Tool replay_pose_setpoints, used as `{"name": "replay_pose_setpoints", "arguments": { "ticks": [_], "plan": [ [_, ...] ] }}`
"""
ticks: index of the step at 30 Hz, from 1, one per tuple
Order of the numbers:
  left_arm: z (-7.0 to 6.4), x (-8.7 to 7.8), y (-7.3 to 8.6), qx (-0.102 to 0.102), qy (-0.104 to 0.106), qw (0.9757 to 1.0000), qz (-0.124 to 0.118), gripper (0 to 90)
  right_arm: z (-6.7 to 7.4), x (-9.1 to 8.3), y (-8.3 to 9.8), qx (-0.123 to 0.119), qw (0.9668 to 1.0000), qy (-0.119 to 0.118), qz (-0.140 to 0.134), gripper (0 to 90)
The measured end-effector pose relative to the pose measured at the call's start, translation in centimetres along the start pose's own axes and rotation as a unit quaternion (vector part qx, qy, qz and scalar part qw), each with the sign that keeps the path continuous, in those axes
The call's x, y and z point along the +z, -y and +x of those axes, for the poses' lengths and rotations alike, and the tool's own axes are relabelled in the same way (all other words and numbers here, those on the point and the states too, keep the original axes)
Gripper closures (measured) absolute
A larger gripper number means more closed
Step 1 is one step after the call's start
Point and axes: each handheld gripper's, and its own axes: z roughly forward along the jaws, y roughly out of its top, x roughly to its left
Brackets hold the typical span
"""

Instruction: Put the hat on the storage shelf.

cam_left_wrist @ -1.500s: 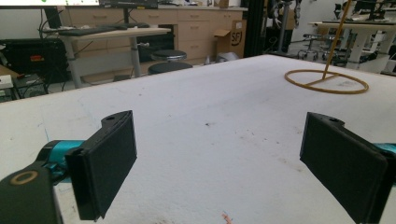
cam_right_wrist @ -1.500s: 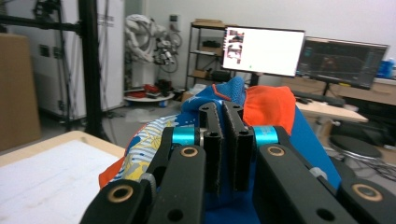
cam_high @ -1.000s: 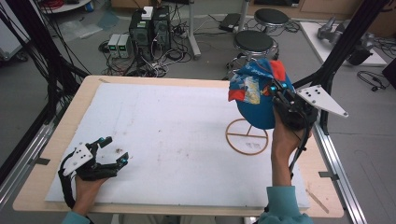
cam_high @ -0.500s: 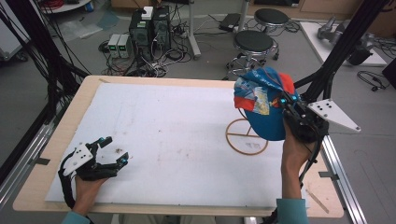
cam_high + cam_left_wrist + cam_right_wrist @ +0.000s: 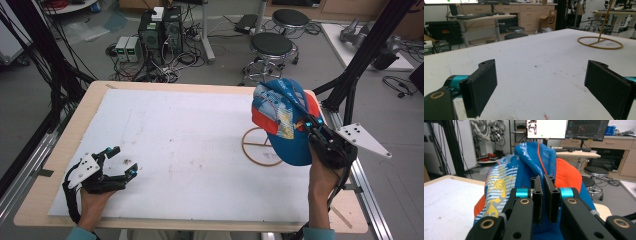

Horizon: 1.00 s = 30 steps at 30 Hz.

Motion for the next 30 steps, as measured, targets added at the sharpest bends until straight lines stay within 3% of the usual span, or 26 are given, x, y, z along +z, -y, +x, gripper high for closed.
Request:
{"name": "replay_pose_setpoints", "arguments": {
  "ticks": [10, 17, 22, 30],
  "plan": [
    [0.0, 0.0, 0.0, 0.000, 0.000, 1.0000, 0.000, 11.2, -0.8, -0.4, 1.6, -0.003, 0.9999, 0.002, 0.011, 85.1],
    [0.0, 0.0, 0.0, -0.001, 0.001, 1.0000, 0.000, 11.2, -0.8, -0.5, 2.1, -0.012, 0.9998, 0.002, 0.018, 78.9],
    [0.0, 0.0, 0.0, -0.003, 0.001, 1.0000, -0.001, 11.2, -1.0, -0.8, 2.6, -0.013, 0.9997, -0.003, 0.021, 68.3],
    [0.1, 0.0, 0.0, -0.004, 0.002, 1.0000, -0.003, 11.2, -0.5, -1.5, 2.8, -0.017, 0.9998, -0.004, 0.013, 27.9]
  ]
}}
